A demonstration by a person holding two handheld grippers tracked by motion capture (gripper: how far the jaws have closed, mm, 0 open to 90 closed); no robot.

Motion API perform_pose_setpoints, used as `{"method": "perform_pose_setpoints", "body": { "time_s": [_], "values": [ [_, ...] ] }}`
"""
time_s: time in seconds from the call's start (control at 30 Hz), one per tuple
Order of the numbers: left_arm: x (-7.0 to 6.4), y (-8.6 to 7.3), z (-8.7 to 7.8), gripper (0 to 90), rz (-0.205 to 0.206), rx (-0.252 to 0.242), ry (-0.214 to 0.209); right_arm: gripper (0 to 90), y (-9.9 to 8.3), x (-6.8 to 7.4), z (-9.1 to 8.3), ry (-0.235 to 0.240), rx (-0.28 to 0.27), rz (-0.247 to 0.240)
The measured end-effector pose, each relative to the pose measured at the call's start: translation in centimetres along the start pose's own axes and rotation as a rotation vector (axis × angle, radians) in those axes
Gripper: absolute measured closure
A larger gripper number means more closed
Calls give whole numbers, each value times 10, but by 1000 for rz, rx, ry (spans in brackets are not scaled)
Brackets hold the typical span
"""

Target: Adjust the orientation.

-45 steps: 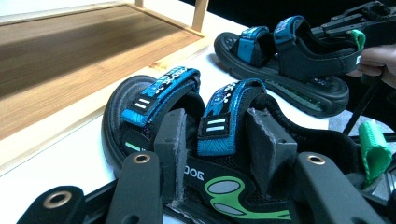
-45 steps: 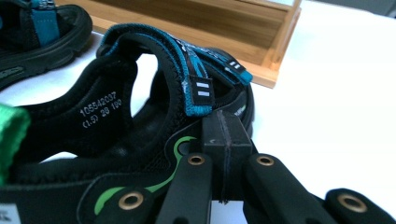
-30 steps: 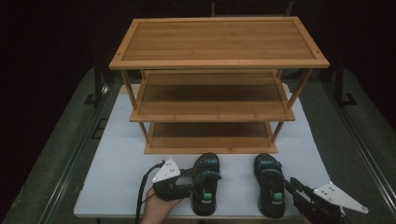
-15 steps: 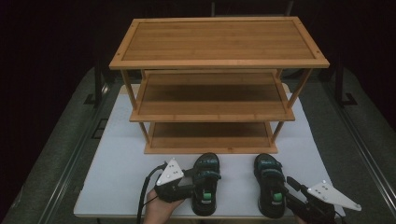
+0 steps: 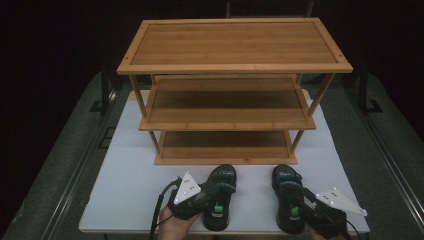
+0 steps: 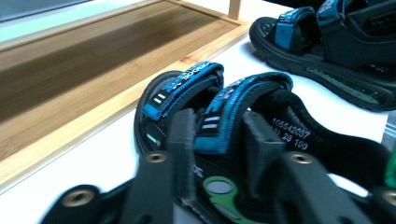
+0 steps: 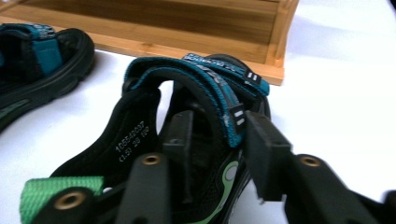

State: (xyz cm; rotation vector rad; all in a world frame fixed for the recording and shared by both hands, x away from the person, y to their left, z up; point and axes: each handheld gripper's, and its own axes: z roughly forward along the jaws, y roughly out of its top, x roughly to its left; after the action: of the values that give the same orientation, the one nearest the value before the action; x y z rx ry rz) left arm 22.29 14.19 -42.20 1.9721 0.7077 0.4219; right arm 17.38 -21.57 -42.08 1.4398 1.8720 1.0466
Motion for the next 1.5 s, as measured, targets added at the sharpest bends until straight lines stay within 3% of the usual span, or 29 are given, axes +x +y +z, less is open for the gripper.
{"method": "perform_pose_setpoints", "body": {
  "time_s": [0.07, 0.17, 0.37, 0.53, 0.77, 1.0, 1.1, 1.23, 1.5],
  "values": [
    [-1, -1, 0, 731, -15, -9, 10, 757, -1, 0, 0, -23, -11, 4],
    [-3, -1, 0, 757, -7, -24, 43, 791, -3, 2, 0, -42, -25, -10],
    [0, -3, -2, 778, -39, -49, 63, 820, -4, 1, 1, -29, -53, -6],
    [0, -7, -3, 787, -60, -87, 80, 823, -3, 8, 0, -32, -85, -40],
    [-6, -4, -8, 792, -48, -146, 106, 823, -1, 19, -3, -8, -142, -52],
    [-2, 4, -11, 792, -54, -197, 147, 824, 8, 31, -5, -3, -198, -35],
    [1, 6, -12, 792, -52, -218, 178, 824, 15, 39, -2, -5, -230, -31],
    [1, 7, -15, 792, -17, -256, 248, 824, 20, 47, 1, -7, -257, -32],
    [8, 9, -9, 792, -33, -270, 280, 824, 36, 64, 15, -13, -295, 6]
  ]
}}
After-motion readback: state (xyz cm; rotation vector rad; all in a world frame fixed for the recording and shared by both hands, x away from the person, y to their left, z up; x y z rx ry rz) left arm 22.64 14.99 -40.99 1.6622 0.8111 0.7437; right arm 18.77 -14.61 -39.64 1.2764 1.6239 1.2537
